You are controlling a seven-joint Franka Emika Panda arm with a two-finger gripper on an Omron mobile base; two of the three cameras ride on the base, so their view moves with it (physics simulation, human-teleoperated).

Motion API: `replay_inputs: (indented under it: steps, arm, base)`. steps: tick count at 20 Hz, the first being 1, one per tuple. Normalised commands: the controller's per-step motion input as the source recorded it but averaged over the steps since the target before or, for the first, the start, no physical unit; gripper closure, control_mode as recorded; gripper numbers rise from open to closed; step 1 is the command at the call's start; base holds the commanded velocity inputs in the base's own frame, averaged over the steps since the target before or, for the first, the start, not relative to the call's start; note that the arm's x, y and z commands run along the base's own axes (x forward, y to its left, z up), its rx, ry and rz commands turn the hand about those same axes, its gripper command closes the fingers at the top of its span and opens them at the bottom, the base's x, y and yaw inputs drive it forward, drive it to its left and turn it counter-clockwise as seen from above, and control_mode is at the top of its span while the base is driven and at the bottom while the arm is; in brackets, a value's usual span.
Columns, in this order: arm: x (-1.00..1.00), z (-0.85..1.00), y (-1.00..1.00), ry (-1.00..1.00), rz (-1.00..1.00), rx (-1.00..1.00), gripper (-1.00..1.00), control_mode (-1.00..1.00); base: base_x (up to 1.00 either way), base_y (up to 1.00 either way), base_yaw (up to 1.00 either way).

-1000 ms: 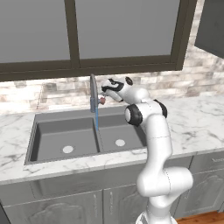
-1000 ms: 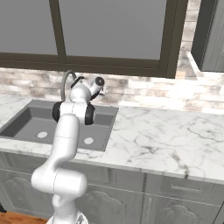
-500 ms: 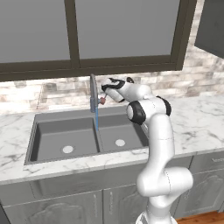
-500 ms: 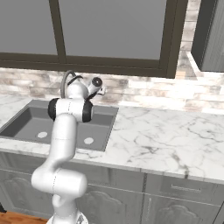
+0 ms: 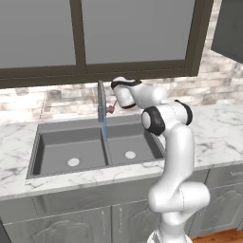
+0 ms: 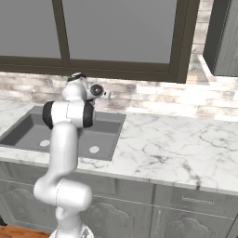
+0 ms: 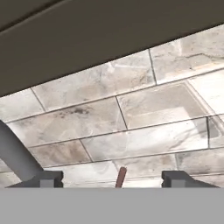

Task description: Turn on the sink faucet and place the jug under the water for a few seconds to fill it up.

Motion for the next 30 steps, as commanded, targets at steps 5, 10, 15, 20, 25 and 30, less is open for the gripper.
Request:
replay_inputs:
  steps: [5,10,15,20,25,30]
  arm:
    - [-0.5,0.58,-0.29,-0.13,-0.12,0.08,-1.0,-1.0]
    - [-0.57,0.72,-0.49,-0.02,-0.13,0.11,-1.0,-1.0]
    - [-0.61,0.89,-0.52,0.0,-0.13,0.11,-1.0,-1.0]
    - [-0.43,0.61,-0.25,0.0,-0.09,0.04,-1.0,-1.0]
    - [0.0,0.0,0.0,0.0,0.0,0.0,-1.0,-1.0]
    - [-0.32,0.2,-0.25,-0.01,0.0,-0.01,-1.0,-1.0]
  base:
    - [0.0,0.0,0.0]
    - [0.0,0.0,0.0]
    - [0.0,0.0,0.0]
    - [0.0,0.0,0.0]
    - [0.0,0.0,0.0]
    - [0.0,0.0,0.0]
